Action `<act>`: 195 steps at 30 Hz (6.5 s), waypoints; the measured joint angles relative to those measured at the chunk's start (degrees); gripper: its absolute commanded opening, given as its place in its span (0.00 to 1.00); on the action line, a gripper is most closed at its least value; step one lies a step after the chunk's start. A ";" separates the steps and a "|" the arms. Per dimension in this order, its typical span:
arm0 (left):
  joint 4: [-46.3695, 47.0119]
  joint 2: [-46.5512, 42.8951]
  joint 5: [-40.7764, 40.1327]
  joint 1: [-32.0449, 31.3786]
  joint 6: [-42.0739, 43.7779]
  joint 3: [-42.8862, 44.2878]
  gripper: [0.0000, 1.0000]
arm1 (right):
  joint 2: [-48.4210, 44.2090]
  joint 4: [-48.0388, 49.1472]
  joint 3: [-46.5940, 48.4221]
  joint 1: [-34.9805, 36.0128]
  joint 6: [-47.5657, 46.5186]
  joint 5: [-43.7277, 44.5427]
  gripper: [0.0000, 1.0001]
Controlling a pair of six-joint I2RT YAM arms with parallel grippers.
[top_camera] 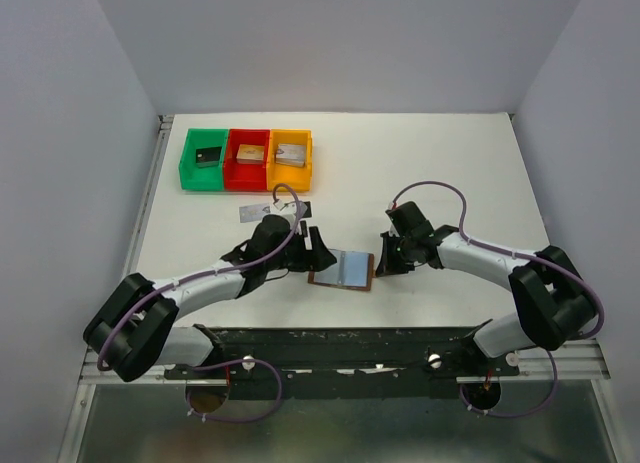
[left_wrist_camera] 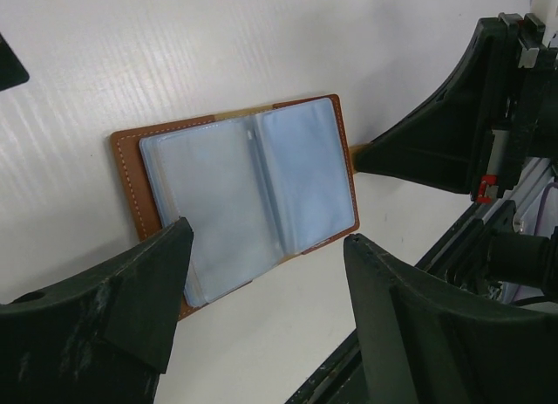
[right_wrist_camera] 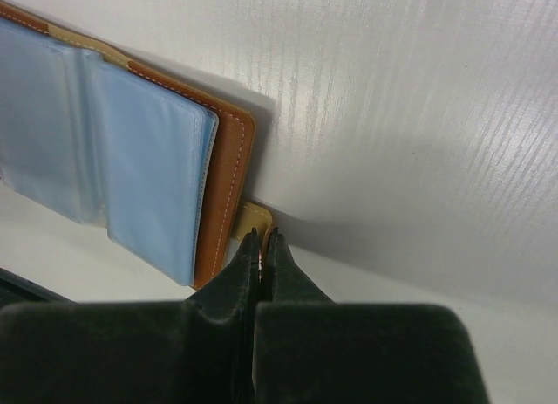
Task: Take the credit cards out of the card holder
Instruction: Remove the credit card from the card holder.
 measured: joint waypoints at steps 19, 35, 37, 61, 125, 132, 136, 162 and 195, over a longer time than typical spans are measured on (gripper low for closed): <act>-4.22 4.68 -3.74 -2.80 0.85 1.79 0.81 | 0.90 0.44 0.13 0.00 -0.09 -0.74 0.00; -2.10 7.78 -2.51 -3.56 1.95 2.75 0.74 | 1.75 1.07 0.83 0.00 -0.46 -1.51 0.00; -1.57 7.78 -2.25 -3.63 2.10 2.71 0.73 | 1.75 1.07 0.83 0.00 -0.48 -1.51 0.00; 2.27 5.99 -0.85 -4.66 3.50 1.68 0.70 | 1.75 1.05 0.83 0.00 -0.52 -1.49 0.00; -8.46 8.76 -10.67 -10.56 6.45 7.39 0.67 | 0.81 -1.16 1.14 0.00 -2.19 0.79 0.15; -11.87 8.46 -16.20 -10.56 5.60 7.39 0.66 | -2.71 -5.27 2.12 0.00 -3.54 4.48 0.39; -13.11 6.47 -18.47 -10.56 5.46 7.34 0.66 | -6.60 -8.61 3.98 0.00 -4.52 6.75 0.40; -6.84 20.24 -6.43 -15.32 12.96 19.04 0.59 | -15.32 -7.72 8.17 0.02 -2.23 1.88 0.26; -5.88 0.15 -26.23 -11.58 2.43 -0.37 0.27 | 4.33 15.50 5.64 1.79 5.70 -20.94 0.36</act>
